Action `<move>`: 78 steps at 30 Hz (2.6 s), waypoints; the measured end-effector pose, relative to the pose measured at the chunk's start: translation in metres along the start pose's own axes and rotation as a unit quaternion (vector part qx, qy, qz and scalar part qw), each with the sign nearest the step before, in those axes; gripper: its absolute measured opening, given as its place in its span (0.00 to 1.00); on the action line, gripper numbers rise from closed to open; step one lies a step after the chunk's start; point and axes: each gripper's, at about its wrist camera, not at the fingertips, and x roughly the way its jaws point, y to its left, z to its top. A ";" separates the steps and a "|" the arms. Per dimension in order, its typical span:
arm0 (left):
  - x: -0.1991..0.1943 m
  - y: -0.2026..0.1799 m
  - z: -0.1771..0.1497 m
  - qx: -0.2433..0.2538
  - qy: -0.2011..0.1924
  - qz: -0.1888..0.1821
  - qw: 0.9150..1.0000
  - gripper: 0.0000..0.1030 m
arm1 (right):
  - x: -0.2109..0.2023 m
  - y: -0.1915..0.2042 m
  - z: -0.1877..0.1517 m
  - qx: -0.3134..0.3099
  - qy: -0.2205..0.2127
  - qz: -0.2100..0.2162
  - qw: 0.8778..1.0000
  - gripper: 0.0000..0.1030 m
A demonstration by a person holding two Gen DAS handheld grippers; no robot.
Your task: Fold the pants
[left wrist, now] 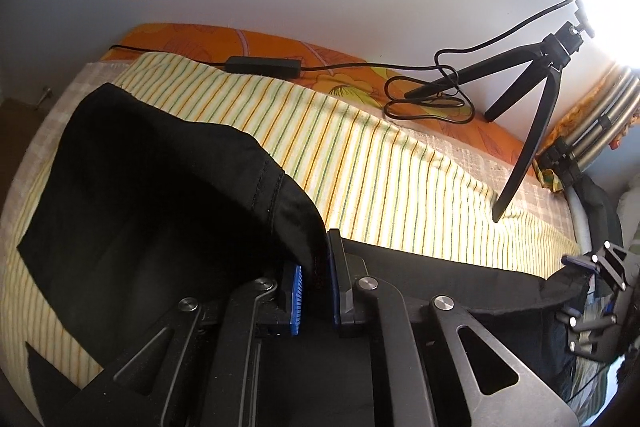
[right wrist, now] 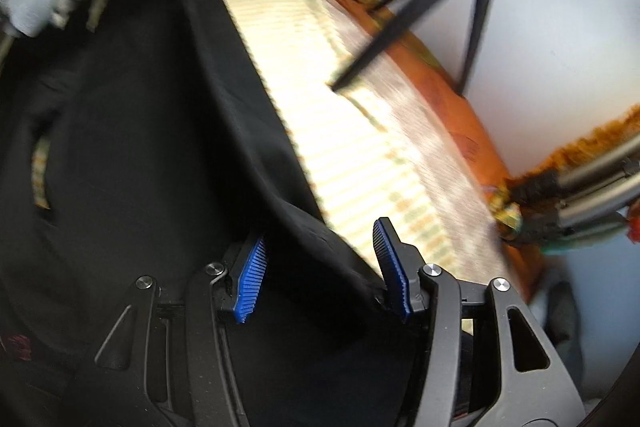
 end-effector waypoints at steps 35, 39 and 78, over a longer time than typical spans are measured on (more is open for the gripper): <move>-0.215 0.061 -0.161 -0.020 -0.105 -0.088 0.990 0.07 | -0.223 0.202 -0.078 -0.024 -0.088 0.028 0.995 0.08; -0.206 0.072 -0.194 -0.041 -0.078 -0.103 0.991 0.07 | -0.209 0.229 -0.101 -0.022 -0.061 0.063 0.996 0.08; -0.204 0.232 -0.206 -0.236 -0.081 -0.081 0.965 0.39 | -0.149 0.226 -0.128 -0.006 0.057 -0.005 0.998 0.08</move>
